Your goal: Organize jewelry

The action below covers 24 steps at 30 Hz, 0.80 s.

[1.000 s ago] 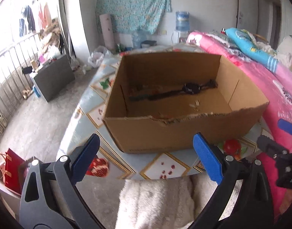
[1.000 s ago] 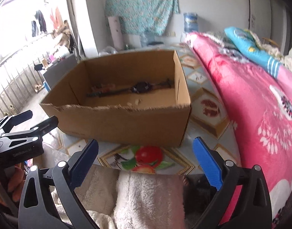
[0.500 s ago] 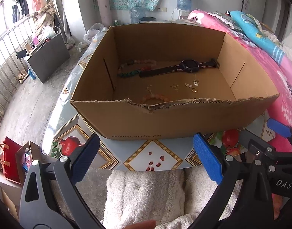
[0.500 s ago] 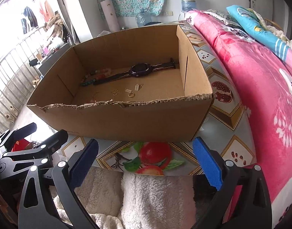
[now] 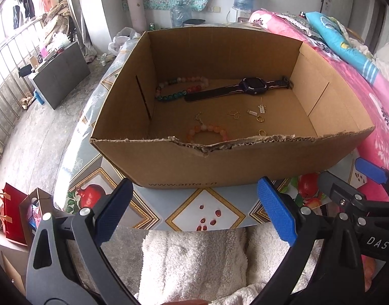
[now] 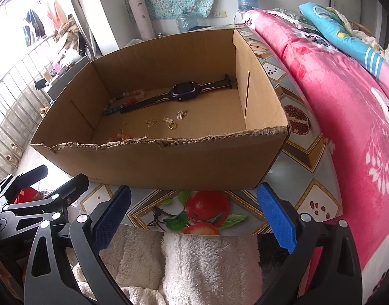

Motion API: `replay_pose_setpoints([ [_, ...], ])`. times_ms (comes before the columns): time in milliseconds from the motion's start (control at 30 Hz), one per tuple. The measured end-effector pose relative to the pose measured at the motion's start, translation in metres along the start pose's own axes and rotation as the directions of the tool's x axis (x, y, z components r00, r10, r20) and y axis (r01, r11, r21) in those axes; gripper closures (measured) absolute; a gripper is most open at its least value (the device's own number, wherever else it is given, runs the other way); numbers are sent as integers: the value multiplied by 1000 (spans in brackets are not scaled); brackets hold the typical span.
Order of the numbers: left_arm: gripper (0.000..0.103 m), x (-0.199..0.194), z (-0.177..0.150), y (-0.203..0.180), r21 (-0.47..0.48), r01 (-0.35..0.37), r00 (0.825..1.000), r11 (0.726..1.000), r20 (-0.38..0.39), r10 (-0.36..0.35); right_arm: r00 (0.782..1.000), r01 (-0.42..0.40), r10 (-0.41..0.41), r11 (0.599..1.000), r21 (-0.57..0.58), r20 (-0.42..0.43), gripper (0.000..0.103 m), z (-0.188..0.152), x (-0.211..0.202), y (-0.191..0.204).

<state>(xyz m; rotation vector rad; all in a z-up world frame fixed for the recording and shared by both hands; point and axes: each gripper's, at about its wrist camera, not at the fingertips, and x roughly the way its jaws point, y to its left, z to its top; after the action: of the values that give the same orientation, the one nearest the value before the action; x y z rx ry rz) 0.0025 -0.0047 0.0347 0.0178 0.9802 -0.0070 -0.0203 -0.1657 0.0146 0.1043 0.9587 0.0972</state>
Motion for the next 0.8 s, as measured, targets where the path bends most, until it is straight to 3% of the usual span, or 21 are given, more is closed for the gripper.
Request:
replay_pose_setpoints([
  [800,9,17,9,-1,8,16,997,1000,-77,-15,998,8,-6,999,34,-62,7,6,16,-5],
])
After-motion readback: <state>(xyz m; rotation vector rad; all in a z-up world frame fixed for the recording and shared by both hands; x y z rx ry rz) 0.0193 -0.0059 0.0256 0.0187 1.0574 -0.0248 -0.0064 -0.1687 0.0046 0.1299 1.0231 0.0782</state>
